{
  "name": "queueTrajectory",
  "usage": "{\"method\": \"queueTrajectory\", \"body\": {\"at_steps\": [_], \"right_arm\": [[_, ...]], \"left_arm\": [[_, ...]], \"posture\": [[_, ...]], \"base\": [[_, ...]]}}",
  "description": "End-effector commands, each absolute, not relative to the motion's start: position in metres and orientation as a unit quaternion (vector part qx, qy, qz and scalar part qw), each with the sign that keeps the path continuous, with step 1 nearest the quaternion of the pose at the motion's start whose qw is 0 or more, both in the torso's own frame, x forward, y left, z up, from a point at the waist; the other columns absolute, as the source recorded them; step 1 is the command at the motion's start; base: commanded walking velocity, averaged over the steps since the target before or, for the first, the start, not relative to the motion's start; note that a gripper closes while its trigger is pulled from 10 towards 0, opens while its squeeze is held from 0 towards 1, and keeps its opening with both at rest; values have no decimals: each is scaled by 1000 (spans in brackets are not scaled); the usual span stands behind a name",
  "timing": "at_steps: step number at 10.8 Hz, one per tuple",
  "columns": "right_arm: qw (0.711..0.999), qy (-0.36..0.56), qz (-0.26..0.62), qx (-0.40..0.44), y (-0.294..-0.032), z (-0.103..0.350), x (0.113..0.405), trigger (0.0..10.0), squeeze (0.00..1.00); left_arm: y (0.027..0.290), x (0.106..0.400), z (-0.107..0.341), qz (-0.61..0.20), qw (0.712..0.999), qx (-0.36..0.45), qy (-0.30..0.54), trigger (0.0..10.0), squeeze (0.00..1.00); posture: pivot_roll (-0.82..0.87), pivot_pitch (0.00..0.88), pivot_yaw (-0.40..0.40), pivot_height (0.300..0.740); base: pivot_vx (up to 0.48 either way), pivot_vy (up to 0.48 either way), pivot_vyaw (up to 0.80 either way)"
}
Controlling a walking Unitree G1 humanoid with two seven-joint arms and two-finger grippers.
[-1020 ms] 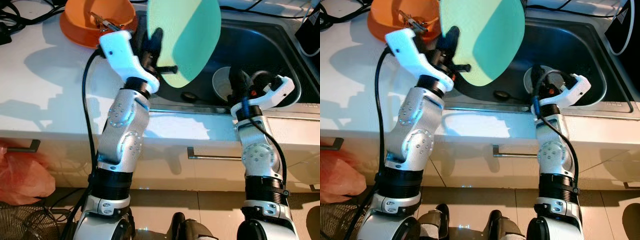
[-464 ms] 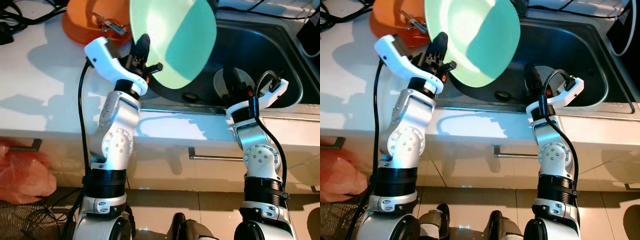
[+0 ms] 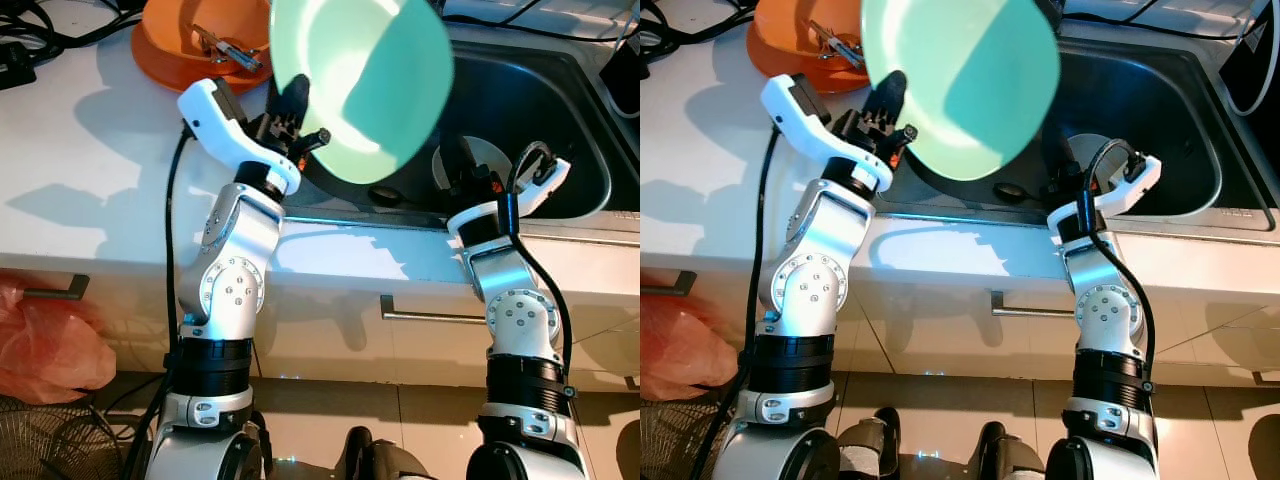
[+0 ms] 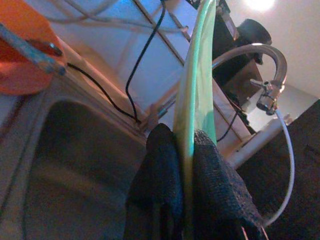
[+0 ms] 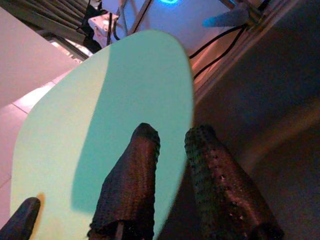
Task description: Kitchen organization
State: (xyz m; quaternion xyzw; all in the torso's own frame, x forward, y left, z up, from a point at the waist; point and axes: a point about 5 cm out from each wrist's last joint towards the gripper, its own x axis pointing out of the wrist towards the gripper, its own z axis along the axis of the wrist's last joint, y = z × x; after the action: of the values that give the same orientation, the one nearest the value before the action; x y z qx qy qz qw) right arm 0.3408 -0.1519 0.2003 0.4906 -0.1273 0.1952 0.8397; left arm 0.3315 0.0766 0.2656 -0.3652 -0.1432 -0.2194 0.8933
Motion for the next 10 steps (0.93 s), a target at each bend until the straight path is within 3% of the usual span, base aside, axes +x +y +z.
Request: {"method": "queueTrajectory", "body": {"at_steps": [1,10], "right_arm": [[835,-119,198,499,-152,196,338,10000,0],[839,-110,196,495,-150,192,338,10000,0]], "left_arm": [[52,324,272,-263,862,-409,-141,10000,0],[56,323,276,-271,845,-441,-134,10000,0]], "posture": [[175,195,-48,740],[185,214,-58,740]], "base": [[0,0,0],[0,0,0]]}}
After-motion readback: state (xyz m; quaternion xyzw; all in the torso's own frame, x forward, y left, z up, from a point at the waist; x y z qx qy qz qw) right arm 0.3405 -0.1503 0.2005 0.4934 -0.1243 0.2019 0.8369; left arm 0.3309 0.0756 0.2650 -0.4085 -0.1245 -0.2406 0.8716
